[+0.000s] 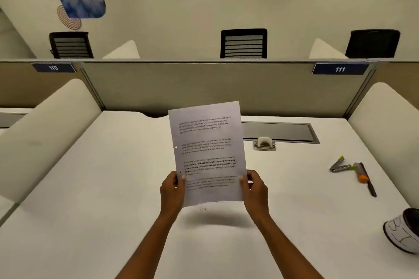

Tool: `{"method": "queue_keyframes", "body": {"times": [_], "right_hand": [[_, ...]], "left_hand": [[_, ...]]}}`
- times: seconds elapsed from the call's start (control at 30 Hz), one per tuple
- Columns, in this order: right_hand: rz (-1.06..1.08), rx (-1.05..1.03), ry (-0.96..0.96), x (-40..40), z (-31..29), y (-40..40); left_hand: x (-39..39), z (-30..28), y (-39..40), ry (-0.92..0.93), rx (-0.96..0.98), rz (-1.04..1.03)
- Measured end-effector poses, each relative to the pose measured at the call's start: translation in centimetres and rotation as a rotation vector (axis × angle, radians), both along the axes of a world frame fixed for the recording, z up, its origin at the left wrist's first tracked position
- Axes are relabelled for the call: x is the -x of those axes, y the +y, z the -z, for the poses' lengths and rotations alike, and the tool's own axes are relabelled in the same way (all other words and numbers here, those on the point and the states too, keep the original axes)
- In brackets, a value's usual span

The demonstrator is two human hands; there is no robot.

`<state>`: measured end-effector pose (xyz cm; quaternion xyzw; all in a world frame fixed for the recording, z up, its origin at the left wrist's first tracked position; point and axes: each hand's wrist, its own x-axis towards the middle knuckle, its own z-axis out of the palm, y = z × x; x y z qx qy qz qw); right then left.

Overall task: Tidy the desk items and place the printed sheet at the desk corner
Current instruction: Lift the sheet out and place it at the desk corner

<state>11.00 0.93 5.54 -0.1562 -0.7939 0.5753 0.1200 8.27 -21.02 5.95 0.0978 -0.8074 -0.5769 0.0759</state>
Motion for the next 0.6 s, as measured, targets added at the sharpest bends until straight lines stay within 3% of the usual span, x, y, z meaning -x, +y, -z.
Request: {"method": "queue_keyframes", "body": {"times": [0.33,0.6], "right_hand": [[-0.082,-0.001,-0.188,2.1,2.4,-1.2],[-0.056,0.061,-0.256,2.2,4.0,-3.4]], "left_hand": [[0.4,1.4,-1.6,-0.226,-0.189,-0.078],[0.7,2.9,-4.2,-0.27,-0.316,-0.064]]}}
